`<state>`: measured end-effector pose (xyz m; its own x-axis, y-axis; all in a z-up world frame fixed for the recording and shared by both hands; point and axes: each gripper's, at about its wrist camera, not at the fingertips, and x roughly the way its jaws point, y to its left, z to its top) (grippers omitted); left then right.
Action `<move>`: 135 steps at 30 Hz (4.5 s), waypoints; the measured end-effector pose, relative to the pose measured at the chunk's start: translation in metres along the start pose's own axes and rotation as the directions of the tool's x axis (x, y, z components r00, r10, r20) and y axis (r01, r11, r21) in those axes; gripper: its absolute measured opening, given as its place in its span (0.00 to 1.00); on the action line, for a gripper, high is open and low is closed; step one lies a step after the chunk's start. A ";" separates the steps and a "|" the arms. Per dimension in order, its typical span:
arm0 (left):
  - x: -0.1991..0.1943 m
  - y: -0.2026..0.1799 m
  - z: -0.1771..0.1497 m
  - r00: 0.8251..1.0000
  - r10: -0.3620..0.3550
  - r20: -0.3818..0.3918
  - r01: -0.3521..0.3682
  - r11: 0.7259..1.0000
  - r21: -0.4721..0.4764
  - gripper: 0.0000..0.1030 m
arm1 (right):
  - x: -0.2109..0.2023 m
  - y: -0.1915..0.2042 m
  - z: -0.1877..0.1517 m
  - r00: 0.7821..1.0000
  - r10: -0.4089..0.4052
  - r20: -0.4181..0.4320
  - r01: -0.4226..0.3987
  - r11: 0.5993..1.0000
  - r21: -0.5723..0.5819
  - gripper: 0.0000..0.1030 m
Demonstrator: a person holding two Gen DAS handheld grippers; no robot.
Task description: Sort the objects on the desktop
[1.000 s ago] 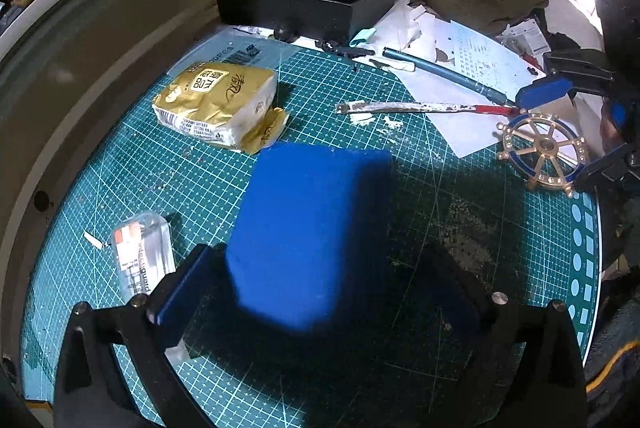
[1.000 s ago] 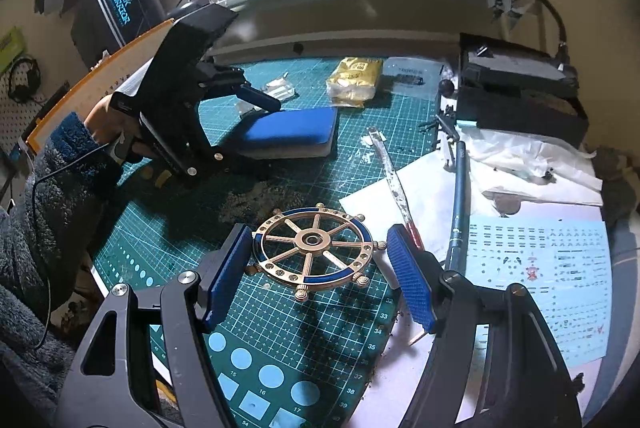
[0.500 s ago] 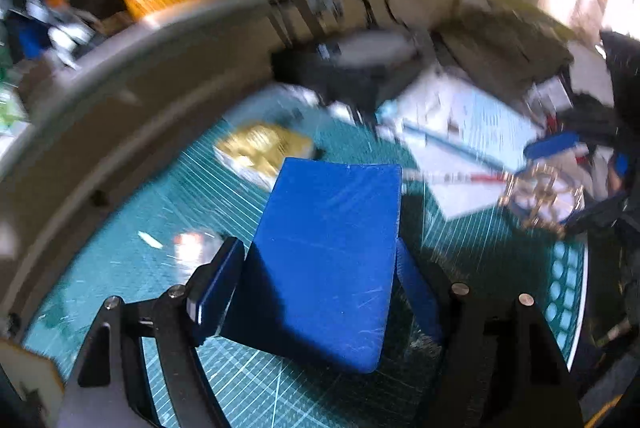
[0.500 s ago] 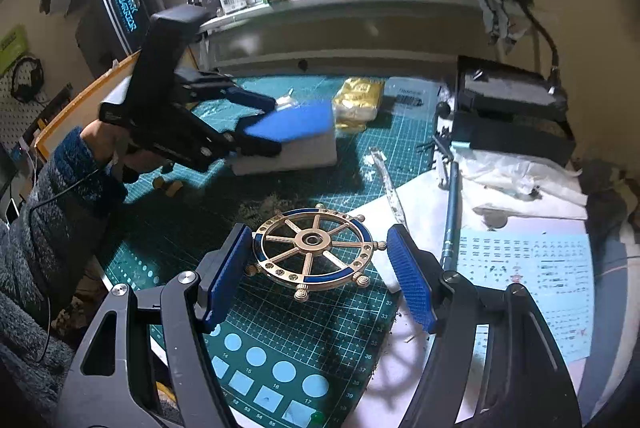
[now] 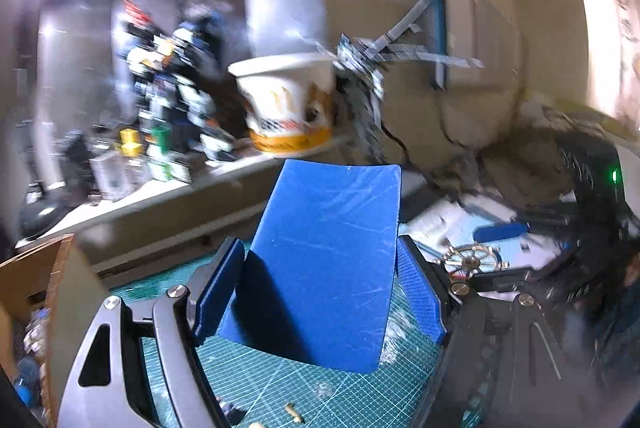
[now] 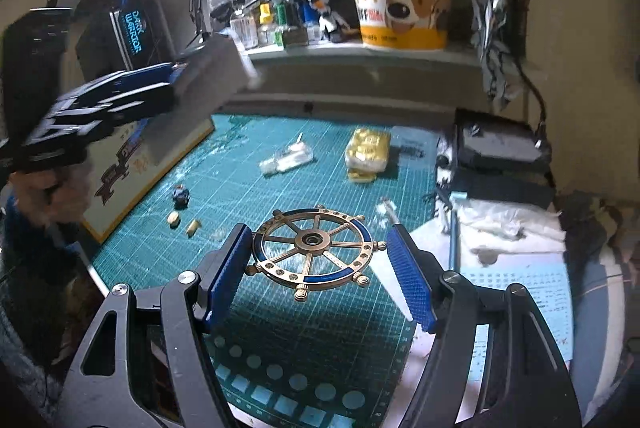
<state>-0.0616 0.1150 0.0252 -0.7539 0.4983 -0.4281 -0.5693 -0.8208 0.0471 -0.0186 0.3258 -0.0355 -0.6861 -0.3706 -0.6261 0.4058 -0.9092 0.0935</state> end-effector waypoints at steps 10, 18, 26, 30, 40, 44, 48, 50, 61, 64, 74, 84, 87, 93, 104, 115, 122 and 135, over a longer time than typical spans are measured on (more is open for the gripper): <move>-0.033 0.027 0.012 0.967 0.254 -0.005 -0.252 0.956 -0.149 0.74 | -0.022 0.034 0.031 0.985 -0.113 0.133 0.112 0.994 0.010 0.65; -0.066 0.037 0.009 0.951 0.309 -0.002 -0.305 0.937 -0.171 0.74 | -0.036 0.060 0.053 0.966 -0.114 0.231 0.120 0.993 -0.011 0.65; -0.089 0.047 0.004 0.929 0.371 -0.017 -0.367 0.911 -0.191 0.74 | -0.030 0.083 0.066 0.963 -0.060 0.264 0.074 0.996 -0.044 0.65; -0.100 0.053 0.003 0.922 0.386 -0.018 -0.382 0.902 -0.202 0.74 | -0.026 0.094 0.072 0.962 -0.027 0.272 0.045 0.997 -0.059 0.65; -0.151 0.071 -0.003 0.888 0.459 -0.012 -0.450 0.864 -0.226 0.74 | -0.013 0.140 0.085 0.957 0.098 0.274 -0.063 0.989 -0.134 0.65; -0.171 0.085 -0.010 0.856 0.516 -0.026 -0.505 0.826 -0.250 0.74 | -0.005 0.164 0.089 0.951 0.160 0.265 -0.118 0.978 -0.170 0.65; -0.191 0.101 -0.021 0.819 0.571 -0.052 -0.561 0.779 -0.279 0.74 | 0.005 0.189 0.092 0.945 0.214 0.249 -0.162 0.964 -0.211 0.65; -0.201 0.111 -0.027 0.801 0.595 -0.067 -0.585 0.754 -0.298 0.74 | 0.011 0.201 0.094 0.941 0.243 0.236 -0.189 0.954 -0.231 0.65; -0.240 0.159 -0.056 0.712 0.680 -0.175 -0.693 0.642 -0.329 0.75 | 0.052 0.260 0.110 0.915 0.379 0.138 -0.320 0.891 -0.323 0.65; -0.234 0.177 -0.060 0.703 0.677 -0.217 -0.706 0.632 -0.320 0.75 | 0.074 0.281 0.121 0.913 0.397 0.092 -0.345 0.872 -0.346 0.65; -0.182 0.246 -0.053 0.668 0.627 -0.402 -0.734 0.643 -0.217 0.75 | 0.143 0.334 0.161 0.901 0.428 -0.071 -0.423 0.830 -0.362 0.65; -0.136 0.299 -0.082 0.614 0.524 -0.590 -0.734 0.655 -0.182 0.75 | 0.196 0.356 0.163 0.898 0.375 -0.230 -0.437 0.824 -0.362 0.65; -0.137 0.297 -0.081 0.619 0.522 -0.586 -0.729 0.659 -0.183 0.75 | 0.201 0.355 0.161 0.901 0.362 -0.242 -0.429 0.826 -0.364 0.65; -0.140 0.290 -0.072 0.626 0.537 -0.565 -0.726 0.667 -0.170 0.77 | 0.201 0.351 0.163 0.907 0.353 -0.231 -0.417 0.833 -0.364 0.66; -0.153 0.275 -0.058 0.610 0.649 -0.455 -0.774 0.611 -0.166 1.00 | 0.171 0.338 0.173 0.924 0.363 -0.123 -0.382 0.846 -0.371 0.99; -0.162 0.255 -0.058 0.616 0.658 -0.432 -0.774 0.607 -0.179 1.00 | 0.148 0.324 0.171 0.922 0.380 -0.078 -0.381 0.850 -0.364 0.99; -0.172 0.236 -0.049 0.625 0.672 -0.397 -0.772 0.606 -0.190 1.00 | 0.130 0.314 0.169 0.925 0.378 -0.047 -0.369 0.856 -0.361 0.99; -0.181 0.194 -0.031 0.647 0.690 -0.323 -0.758 0.630 -0.172 1.00 | 0.089 0.292 0.160 0.933 0.361 0.005 -0.335 0.869 -0.364 0.99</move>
<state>-0.0249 -0.1432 0.0837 -0.7750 -0.3344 -0.5363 0.2692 -0.9424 0.1986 -0.0578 -0.0027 0.0604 -0.4962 -0.6745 -0.5467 0.8019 -0.5974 0.0093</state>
